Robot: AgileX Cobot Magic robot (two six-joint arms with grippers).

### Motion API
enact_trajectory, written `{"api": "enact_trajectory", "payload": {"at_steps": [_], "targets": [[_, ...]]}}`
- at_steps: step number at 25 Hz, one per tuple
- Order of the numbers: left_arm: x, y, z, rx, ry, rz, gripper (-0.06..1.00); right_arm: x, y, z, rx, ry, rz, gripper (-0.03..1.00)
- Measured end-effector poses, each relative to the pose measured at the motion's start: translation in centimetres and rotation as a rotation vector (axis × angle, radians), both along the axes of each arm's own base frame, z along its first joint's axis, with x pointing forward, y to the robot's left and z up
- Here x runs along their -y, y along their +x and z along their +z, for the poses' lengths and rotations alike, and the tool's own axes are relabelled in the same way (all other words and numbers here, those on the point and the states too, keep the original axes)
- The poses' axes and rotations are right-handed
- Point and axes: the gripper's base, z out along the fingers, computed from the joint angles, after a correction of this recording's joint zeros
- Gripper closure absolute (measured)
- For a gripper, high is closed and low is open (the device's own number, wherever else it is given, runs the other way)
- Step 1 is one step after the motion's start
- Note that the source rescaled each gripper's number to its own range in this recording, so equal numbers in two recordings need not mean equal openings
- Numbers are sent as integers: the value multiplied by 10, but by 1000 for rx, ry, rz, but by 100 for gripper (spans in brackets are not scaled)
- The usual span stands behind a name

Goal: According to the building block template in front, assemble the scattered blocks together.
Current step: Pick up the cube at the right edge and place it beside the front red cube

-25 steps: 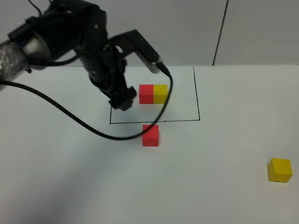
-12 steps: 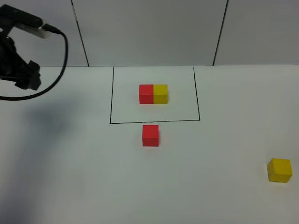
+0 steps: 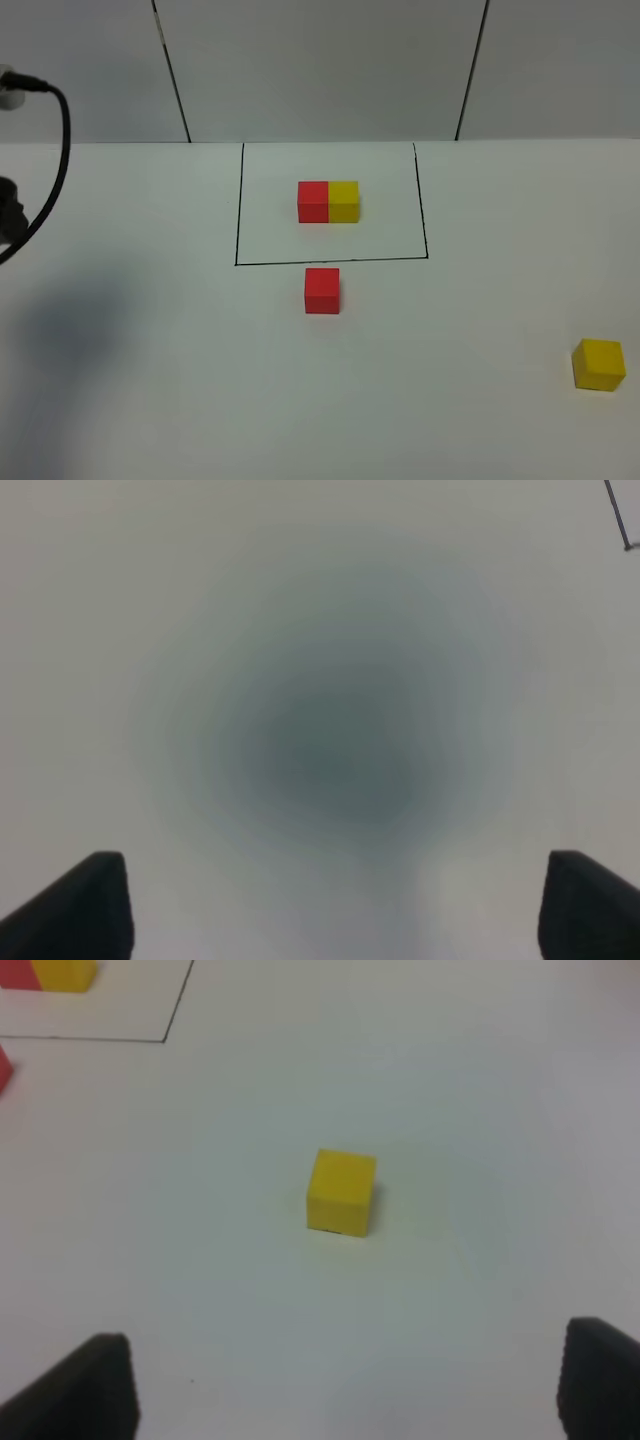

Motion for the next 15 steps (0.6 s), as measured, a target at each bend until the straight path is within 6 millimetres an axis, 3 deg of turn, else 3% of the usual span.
{"api": "enact_trajectory", "payload": {"at_steps": [6, 15], "targets": [[2, -76, -5, 71, -47, 37, 5, 0, 0, 0, 0, 1, 0, 24], [5, -182, -11, 320, -120, 49, 8, 0, 0, 0, 0, 1, 0, 24]]}}
